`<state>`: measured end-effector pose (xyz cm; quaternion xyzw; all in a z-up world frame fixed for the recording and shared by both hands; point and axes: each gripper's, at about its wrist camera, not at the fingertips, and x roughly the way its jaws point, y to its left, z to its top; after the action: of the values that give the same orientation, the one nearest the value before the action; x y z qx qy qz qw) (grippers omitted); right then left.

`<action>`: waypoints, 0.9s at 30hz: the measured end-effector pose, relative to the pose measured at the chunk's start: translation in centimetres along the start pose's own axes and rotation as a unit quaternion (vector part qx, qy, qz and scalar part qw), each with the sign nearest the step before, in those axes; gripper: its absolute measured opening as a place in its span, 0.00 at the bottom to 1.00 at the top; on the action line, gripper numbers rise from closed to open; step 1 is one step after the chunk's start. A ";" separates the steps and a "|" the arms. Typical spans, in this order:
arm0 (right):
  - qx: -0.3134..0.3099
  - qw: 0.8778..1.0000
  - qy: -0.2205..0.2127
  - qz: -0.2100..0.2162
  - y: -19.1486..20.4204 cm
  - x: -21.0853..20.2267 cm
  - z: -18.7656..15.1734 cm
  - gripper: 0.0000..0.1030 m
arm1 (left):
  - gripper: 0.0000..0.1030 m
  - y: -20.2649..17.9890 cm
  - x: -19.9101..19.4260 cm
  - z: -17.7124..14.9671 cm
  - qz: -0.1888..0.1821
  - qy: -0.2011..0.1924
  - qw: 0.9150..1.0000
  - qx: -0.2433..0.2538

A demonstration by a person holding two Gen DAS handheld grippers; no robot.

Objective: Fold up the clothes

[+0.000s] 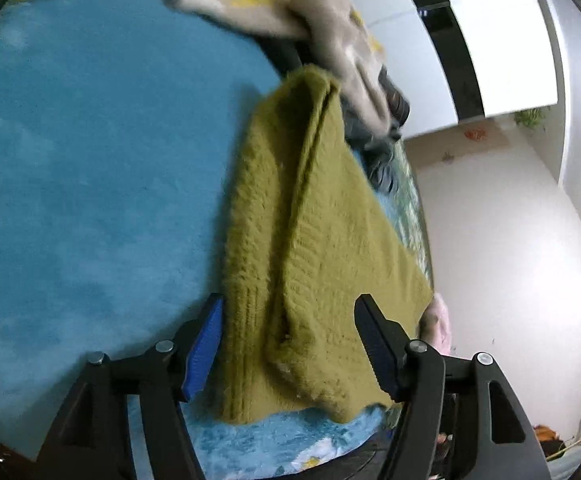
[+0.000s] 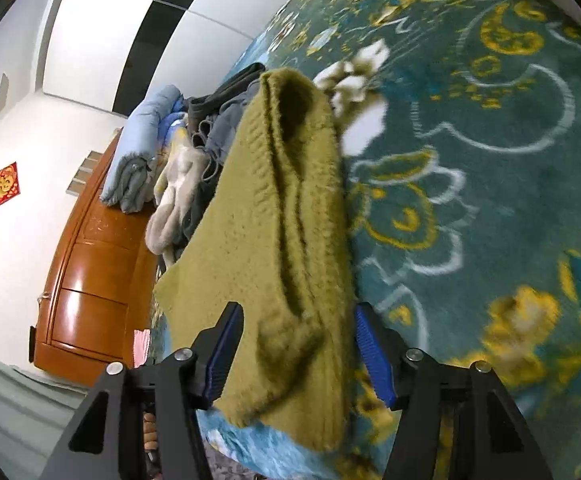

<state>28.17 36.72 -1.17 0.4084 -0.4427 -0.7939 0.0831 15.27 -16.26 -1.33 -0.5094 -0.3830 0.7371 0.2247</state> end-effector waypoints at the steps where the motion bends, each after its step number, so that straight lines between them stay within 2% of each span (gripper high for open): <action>1: -0.003 1.000 0.002 -0.001 0.2 0.5 0.2 0.59 | 0.65 -0.5 0.5 0.0 0.004 0.000 1.000 0.008; 4: -0.013 1.000 -0.003 -0.005 0.7 1.1 0.1 0.59 | 0.64 -1.5 1.2 0.3 0.011 0.008 1.000 0.024; 6: -0.019 1.000 -0.002 -0.002 0.9 1.1 -0.1 0.54 | 0.56 -1.9 1.7 0.4 0.015 0.022 0.999 0.028; 8: -0.013 1.000 0.003 0.005 0.6 1.0 -0.4 0.40 | 0.49 -2.1 2.1 0.1 0.026 0.035 0.999 0.032; 9: -0.009 1.000 0.004 0.009 0.4 1.1 -0.4 0.39 | 0.48 -2.3 2.3 0.0 0.032 0.037 0.998 0.034; 10: -0.005 1.000 0.005 0.010 0.3 1.2 -0.4 0.37 | 0.40 -2.5 2.5 0.0 0.042 0.035 0.998 0.034; 11: -0.001 1.000 0.005 0.011 0.1 1.3 -0.4 0.32 | 0.26 -2.6 2.6 0.1 0.053 0.033 0.998 0.034; 12: 0.003 1.000 0.005 0.012 -0.1 1.4 -0.4 0.31 | 0.23 -2.8 2.8 0.1 0.062 0.031 0.997 0.034; 14: 0.011 1.000 0.004 0.021 -0.1 1.3 -0.1 0.25 | 0.21 -3.8 2.5 1.0 0.052 0.026 0.998 0.038; 18: 0.006 0.999 0.002 0.049 1.8 1.1 2.3 0.23 | 0.20 -5.8 1.7 2.6 0.031 0.018 0.998 0.050; 20: -0.009 0.998 0.002 0.060 3.8 1.3 4.5 0.23 | 0.20 -8.5 1.7 5.2 0.021 0.010 0.997 0.073; 24: -0.069 0.995 -0.022 0.067 10.4 1.2 10.5 0.22 | 0.20 -15.5 1.3 11.2 -0.003 -0.027 0.994 0.108; 26: -0.101 0.990 -0.051 0.082 13.6 -0.4 12.6 0.22 | 0.20 -19.4 -1.3 12.6 -0.034 -0.068 0.986 0.147; 27: -0.120 0.986 -0.068 0.091 15.3 -1.5 13.4 0.22 | 0.20 -20.0 -2.7 12.5 -0.045 -0.080 0.983 0.161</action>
<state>15.99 36.86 15.14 0.2984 -0.3847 -0.8561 0.1733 3.56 -10.27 18.45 -0.3881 -0.2991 0.8165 0.3054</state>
